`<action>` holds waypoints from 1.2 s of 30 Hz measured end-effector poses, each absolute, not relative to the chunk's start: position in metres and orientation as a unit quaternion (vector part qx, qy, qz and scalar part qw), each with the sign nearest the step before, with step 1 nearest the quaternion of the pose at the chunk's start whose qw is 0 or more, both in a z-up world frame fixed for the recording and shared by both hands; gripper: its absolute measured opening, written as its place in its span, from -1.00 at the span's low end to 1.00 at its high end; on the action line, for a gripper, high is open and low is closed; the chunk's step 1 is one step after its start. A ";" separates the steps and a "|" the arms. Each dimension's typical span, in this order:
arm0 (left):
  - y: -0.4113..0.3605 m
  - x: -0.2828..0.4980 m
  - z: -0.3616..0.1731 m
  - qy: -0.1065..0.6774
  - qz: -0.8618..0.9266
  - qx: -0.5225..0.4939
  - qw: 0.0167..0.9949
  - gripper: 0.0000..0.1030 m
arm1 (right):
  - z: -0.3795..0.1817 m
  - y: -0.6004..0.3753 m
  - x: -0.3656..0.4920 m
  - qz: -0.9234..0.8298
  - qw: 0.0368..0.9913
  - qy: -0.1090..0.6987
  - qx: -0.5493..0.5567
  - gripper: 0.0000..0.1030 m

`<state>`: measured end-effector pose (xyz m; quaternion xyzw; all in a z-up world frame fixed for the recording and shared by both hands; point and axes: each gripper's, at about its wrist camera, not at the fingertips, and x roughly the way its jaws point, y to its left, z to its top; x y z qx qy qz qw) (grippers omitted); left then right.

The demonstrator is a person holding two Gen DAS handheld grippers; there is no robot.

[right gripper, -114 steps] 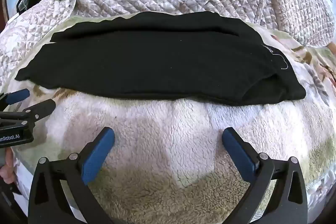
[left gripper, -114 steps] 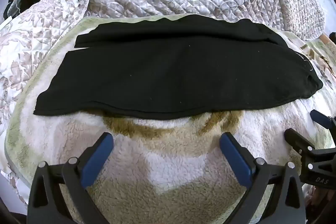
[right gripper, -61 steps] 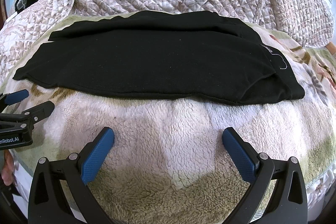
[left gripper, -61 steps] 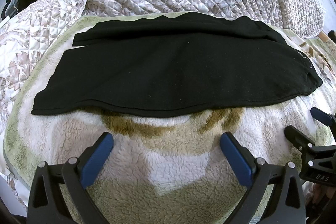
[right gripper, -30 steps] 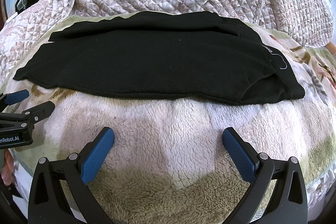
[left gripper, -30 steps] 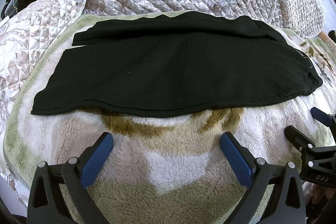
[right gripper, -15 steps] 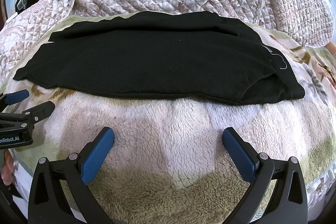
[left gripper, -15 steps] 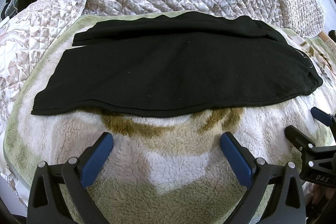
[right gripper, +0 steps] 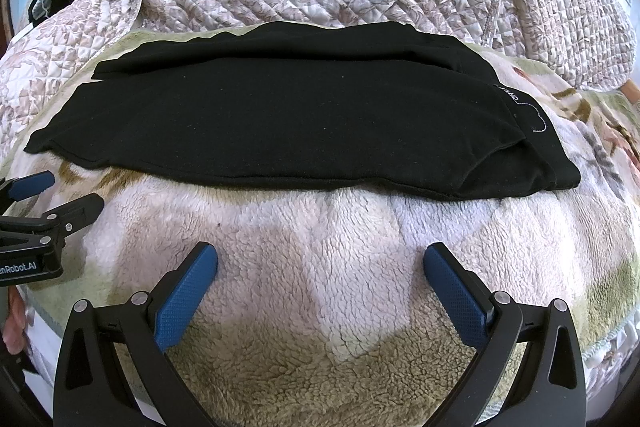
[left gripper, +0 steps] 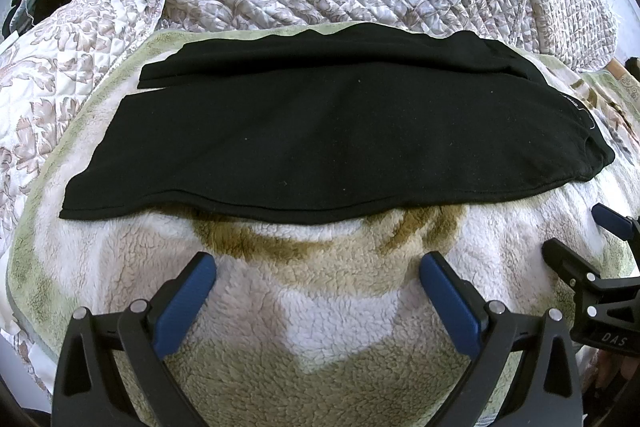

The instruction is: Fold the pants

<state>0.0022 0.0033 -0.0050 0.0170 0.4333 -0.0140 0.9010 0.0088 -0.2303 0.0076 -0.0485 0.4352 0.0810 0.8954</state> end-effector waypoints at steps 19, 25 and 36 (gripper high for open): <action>0.004 0.002 -0.005 0.434 -0.013 0.016 0.900 1.00 | 0.008 -0.234 0.013 0.083 0.891 0.443 -0.051 1.00; 0.005 0.001 -0.005 0.432 -0.013 0.017 0.902 1.00 | 0.008 -0.231 0.013 0.094 0.888 0.448 -0.052 1.00; 0.006 0.000 -0.002 0.434 -0.023 0.014 0.900 1.00 | 0.012 -0.233 0.011 0.102 0.886 0.450 -0.047 1.00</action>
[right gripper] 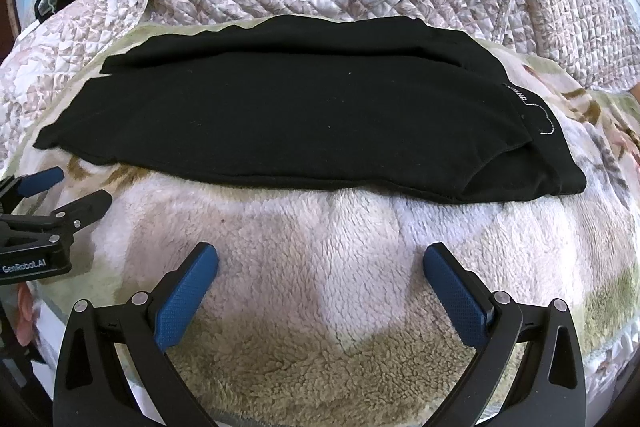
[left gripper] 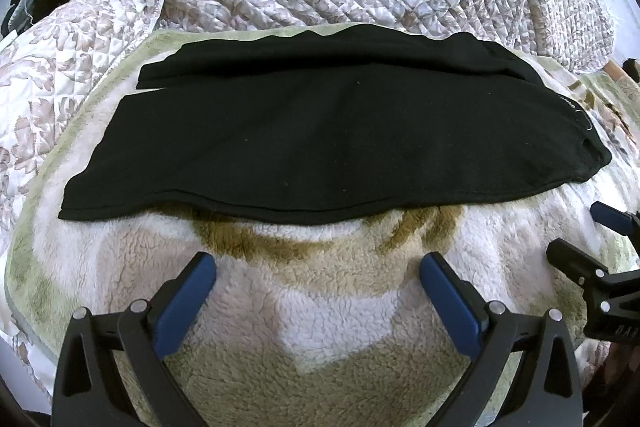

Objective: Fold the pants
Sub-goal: 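Grasp the black pants' waistband end with the left tool while the right tool grasps the leg end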

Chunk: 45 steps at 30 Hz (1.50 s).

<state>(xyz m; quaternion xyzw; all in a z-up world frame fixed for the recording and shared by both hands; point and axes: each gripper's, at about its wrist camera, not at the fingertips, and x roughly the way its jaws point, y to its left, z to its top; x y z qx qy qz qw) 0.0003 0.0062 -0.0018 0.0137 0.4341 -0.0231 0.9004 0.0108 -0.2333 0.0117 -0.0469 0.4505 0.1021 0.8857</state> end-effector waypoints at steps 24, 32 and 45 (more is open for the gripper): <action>0.127 0.025 0.008 0.382 0.028 -0.221 0.897 0.43 | 0.020 -0.347 0.061 0.047 0.868 0.431 0.242 0.28; 0.146 0.039 0.003 0.376 0.064 -0.226 0.896 -0.26 | 0.009 -0.389 0.084 0.027 0.840 0.404 0.361 0.05; 0.150 0.041 0.010 0.394 0.068 -0.211 0.892 -0.92 | 0.011 -0.402 0.086 -0.010 0.843 0.397 0.362 -0.91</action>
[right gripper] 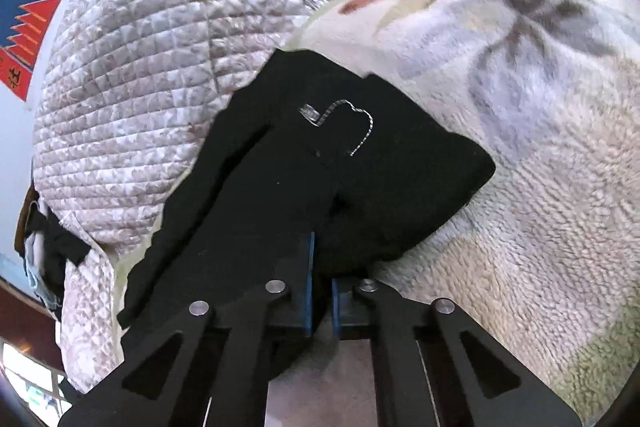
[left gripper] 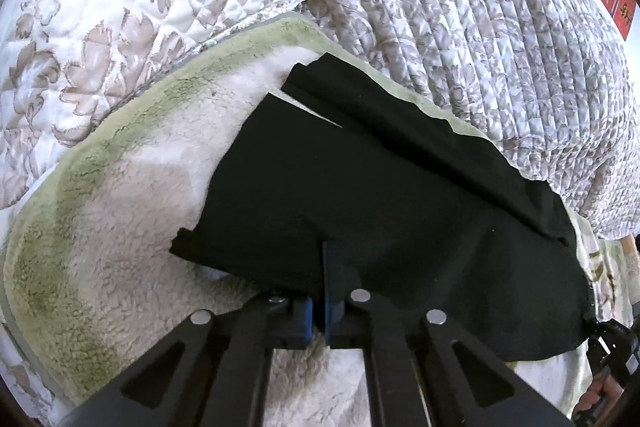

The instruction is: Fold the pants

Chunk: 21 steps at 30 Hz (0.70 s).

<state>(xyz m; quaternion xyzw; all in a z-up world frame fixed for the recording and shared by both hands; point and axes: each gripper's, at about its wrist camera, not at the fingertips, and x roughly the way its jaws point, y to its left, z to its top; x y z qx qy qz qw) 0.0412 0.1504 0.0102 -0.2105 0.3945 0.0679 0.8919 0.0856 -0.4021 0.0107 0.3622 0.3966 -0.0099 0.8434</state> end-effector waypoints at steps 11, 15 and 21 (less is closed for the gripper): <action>0.161 -0.020 0.040 0.375 0.045 -0.230 0.897 -0.92 | 0.056 -0.417 0.021 -0.003 0.857 0.383 0.344 -0.96; 0.159 -0.039 0.018 0.408 0.051 -0.228 0.883 -0.92 | 0.047 -0.425 -0.005 -0.021 0.847 0.408 0.340 -0.96; 0.156 -0.047 0.022 0.403 0.055 -0.219 0.887 -0.92 | 0.041 -0.429 -0.019 -0.032 0.836 0.422 0.348 -0.96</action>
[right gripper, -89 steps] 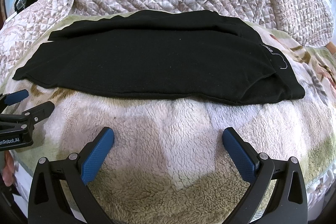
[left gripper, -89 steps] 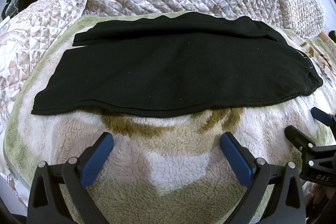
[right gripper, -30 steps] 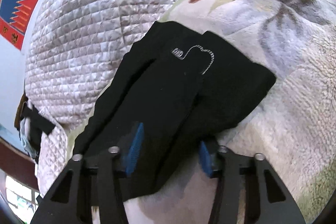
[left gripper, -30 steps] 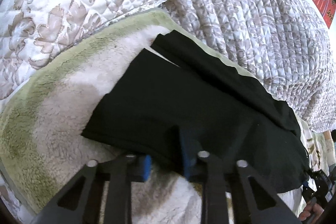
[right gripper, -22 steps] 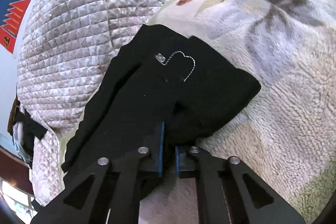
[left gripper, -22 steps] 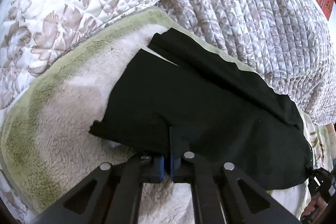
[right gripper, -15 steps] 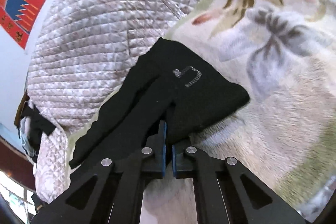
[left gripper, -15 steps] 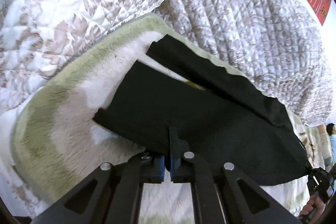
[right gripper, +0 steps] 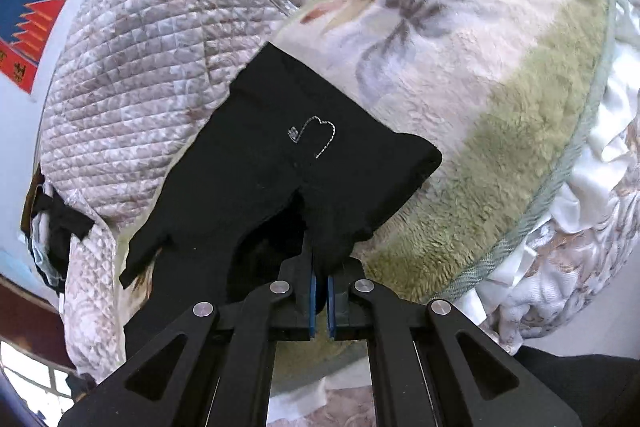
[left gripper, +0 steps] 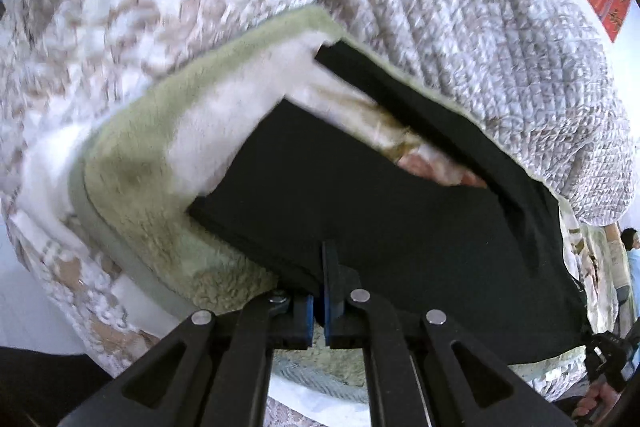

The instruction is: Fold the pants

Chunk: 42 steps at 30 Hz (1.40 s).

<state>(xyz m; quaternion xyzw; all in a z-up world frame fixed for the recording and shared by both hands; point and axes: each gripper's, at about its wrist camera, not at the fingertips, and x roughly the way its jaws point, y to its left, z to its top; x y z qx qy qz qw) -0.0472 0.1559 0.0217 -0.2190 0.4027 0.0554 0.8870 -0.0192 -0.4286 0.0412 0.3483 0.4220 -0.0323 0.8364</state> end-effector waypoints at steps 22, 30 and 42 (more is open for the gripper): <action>0.146 0.003 0.050 0.396 0.062 -0.143 0.905 -0.35 | 0.074 -0.379 0.025 -0.018 0.894 0.425 0.140 -0.16; 0.155 0.024 0.019 0.426 0.081 -0.119 0.893 -0.35 | 0.033 -0.360 0.061 -0.012 0.875 0.484 0.020 -0.19; 0.159 0.060 0.019 0.437 0.086 -0.096 0.890 -0.35 | 0.055 -0.322 0.074 0.070 0.890 0.448 0.047 -0.16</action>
